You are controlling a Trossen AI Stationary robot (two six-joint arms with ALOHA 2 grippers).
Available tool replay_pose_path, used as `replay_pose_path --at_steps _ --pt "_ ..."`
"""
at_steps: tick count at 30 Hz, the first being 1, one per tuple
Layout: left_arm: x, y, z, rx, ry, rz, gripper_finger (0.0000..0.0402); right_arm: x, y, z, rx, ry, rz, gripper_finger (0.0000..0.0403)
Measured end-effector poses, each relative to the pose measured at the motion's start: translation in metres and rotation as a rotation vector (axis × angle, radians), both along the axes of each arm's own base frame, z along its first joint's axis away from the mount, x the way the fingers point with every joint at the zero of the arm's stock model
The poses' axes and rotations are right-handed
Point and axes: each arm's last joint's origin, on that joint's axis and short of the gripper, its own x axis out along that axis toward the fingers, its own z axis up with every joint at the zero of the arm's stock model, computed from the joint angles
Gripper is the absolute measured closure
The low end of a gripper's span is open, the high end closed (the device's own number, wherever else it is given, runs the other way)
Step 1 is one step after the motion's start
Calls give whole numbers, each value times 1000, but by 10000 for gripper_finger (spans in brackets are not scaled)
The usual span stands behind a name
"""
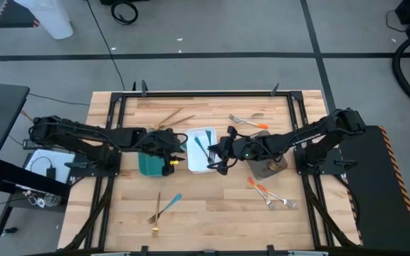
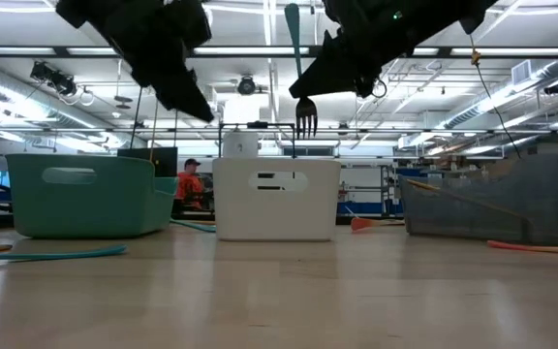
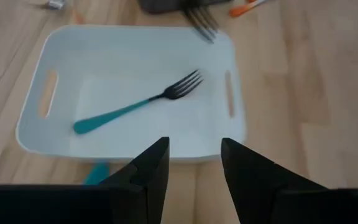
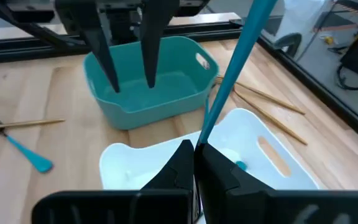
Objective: Sort silverware by color (type)
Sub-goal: Put the blue fork into the white bin
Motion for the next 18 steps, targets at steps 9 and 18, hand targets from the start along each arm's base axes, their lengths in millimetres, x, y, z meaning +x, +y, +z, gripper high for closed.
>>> replay_pose_path --at_steps 9,18 --pt "-18 -20 17 -24 -32 -70 248 3 -7 3 14 42 9 391" --pt "-28 -23 15 -63 40 -49 248 37 -9 3 -8 196 41 390"
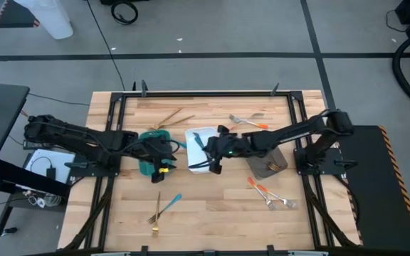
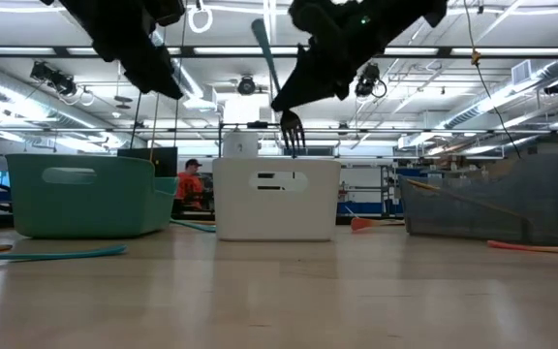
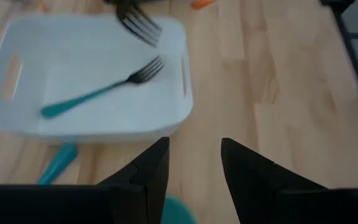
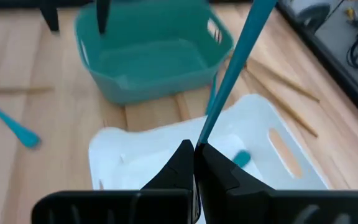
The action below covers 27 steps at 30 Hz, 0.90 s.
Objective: Sort silverware by color (type)
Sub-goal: Put the blue fork into the white bin
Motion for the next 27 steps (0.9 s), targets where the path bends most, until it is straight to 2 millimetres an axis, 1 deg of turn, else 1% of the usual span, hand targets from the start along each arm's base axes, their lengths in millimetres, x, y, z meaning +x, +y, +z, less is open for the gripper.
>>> replay_pose_path --at_steps 6,9,14,18,21,24,27 --pt "-7 -6 -5 -32 79 16 248 22 -9 -5 32 116 7 390" --pt "-9 -12 -5 -27 86 -4 248 29 -16 -15 54 192 2 390" --pt "-16 -24 -3 91 65 4 248 41 -29 -25 119 258 -10 390" --pt "-24 -30 3 174 20 4 248 44 -38 -34 163 330 -27 390" --pt "-27 -33 6 194 -12 -4 248 44 -44 -39 203 357 -15 390" --pt "-30 -33 -2 202 -31 -18 249 41 -49 -41 232 394 -18 390" --pt "-33 -30 -11 215 -9 -17 249 37 -54 -39 257 417 -23 387"
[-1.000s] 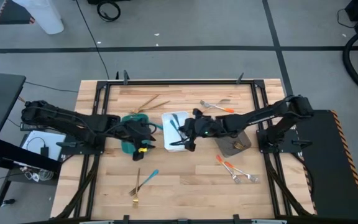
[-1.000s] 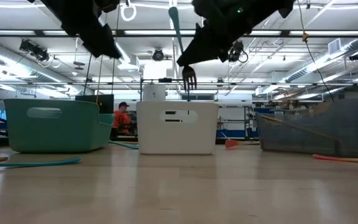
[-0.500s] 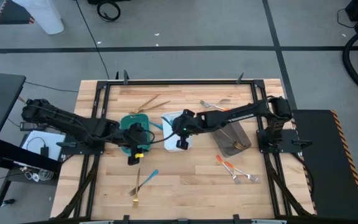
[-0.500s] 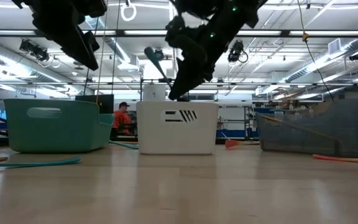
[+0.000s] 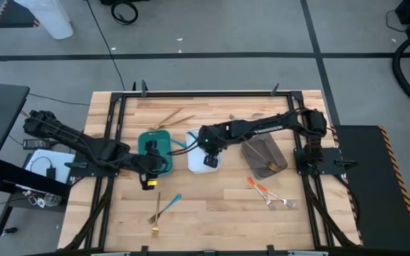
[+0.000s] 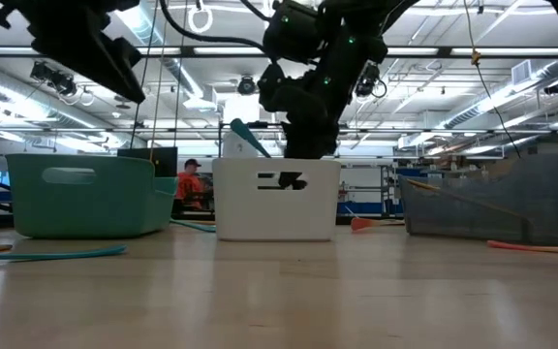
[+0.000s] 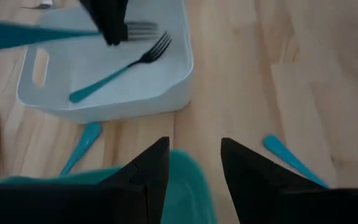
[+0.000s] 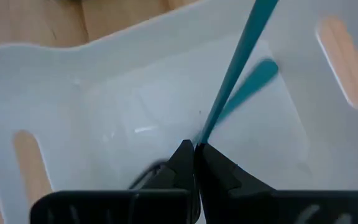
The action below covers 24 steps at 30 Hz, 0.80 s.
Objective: Sort silverware by color (type)
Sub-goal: Put the blue fork into the white bin
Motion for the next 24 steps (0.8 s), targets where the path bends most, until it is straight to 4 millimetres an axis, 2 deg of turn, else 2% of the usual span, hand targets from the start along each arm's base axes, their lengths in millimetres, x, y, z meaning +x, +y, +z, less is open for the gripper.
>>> replay_pose_path --at_steps 4,12,24 --pt "-1 2 -6 -6 -13 11 249 -4 -2 0 66 34 19 384" --pt "-2 2 -5 -30 -38 25 249 -9 0 -3 182 88 41 376" --pt "-2 3 -5 -4 -44 43 249 -6 -1 1 204 55 -11 306"
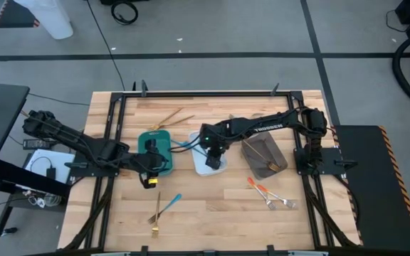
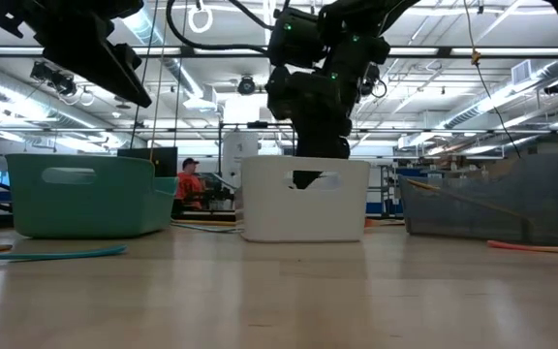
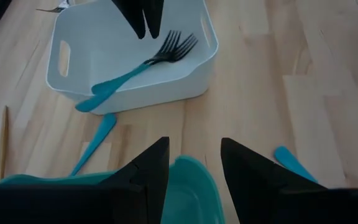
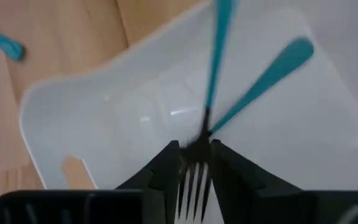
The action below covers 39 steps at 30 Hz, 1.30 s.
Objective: Sort silverware by color (type)
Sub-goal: Put the blue fork into the white bin
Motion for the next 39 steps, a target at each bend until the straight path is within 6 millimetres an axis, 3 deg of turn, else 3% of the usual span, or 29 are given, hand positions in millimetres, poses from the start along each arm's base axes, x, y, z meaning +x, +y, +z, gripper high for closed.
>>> replay_pose_path --at_steps 18,26,31,39 --pt "4 2 5 106 -76 60 249 15 4 8 -262 -154 -16 302" --pt "9 1 12 67 -161 72 249 23 7 0 -299 -201 15 266" --pt "12 0 12 6 -186 115 249 29 4 -15 -305 -193 17 234" --pt "16 -3 9 -24 -179 75 249 27 -6 -25 -362 -117 -110 232"
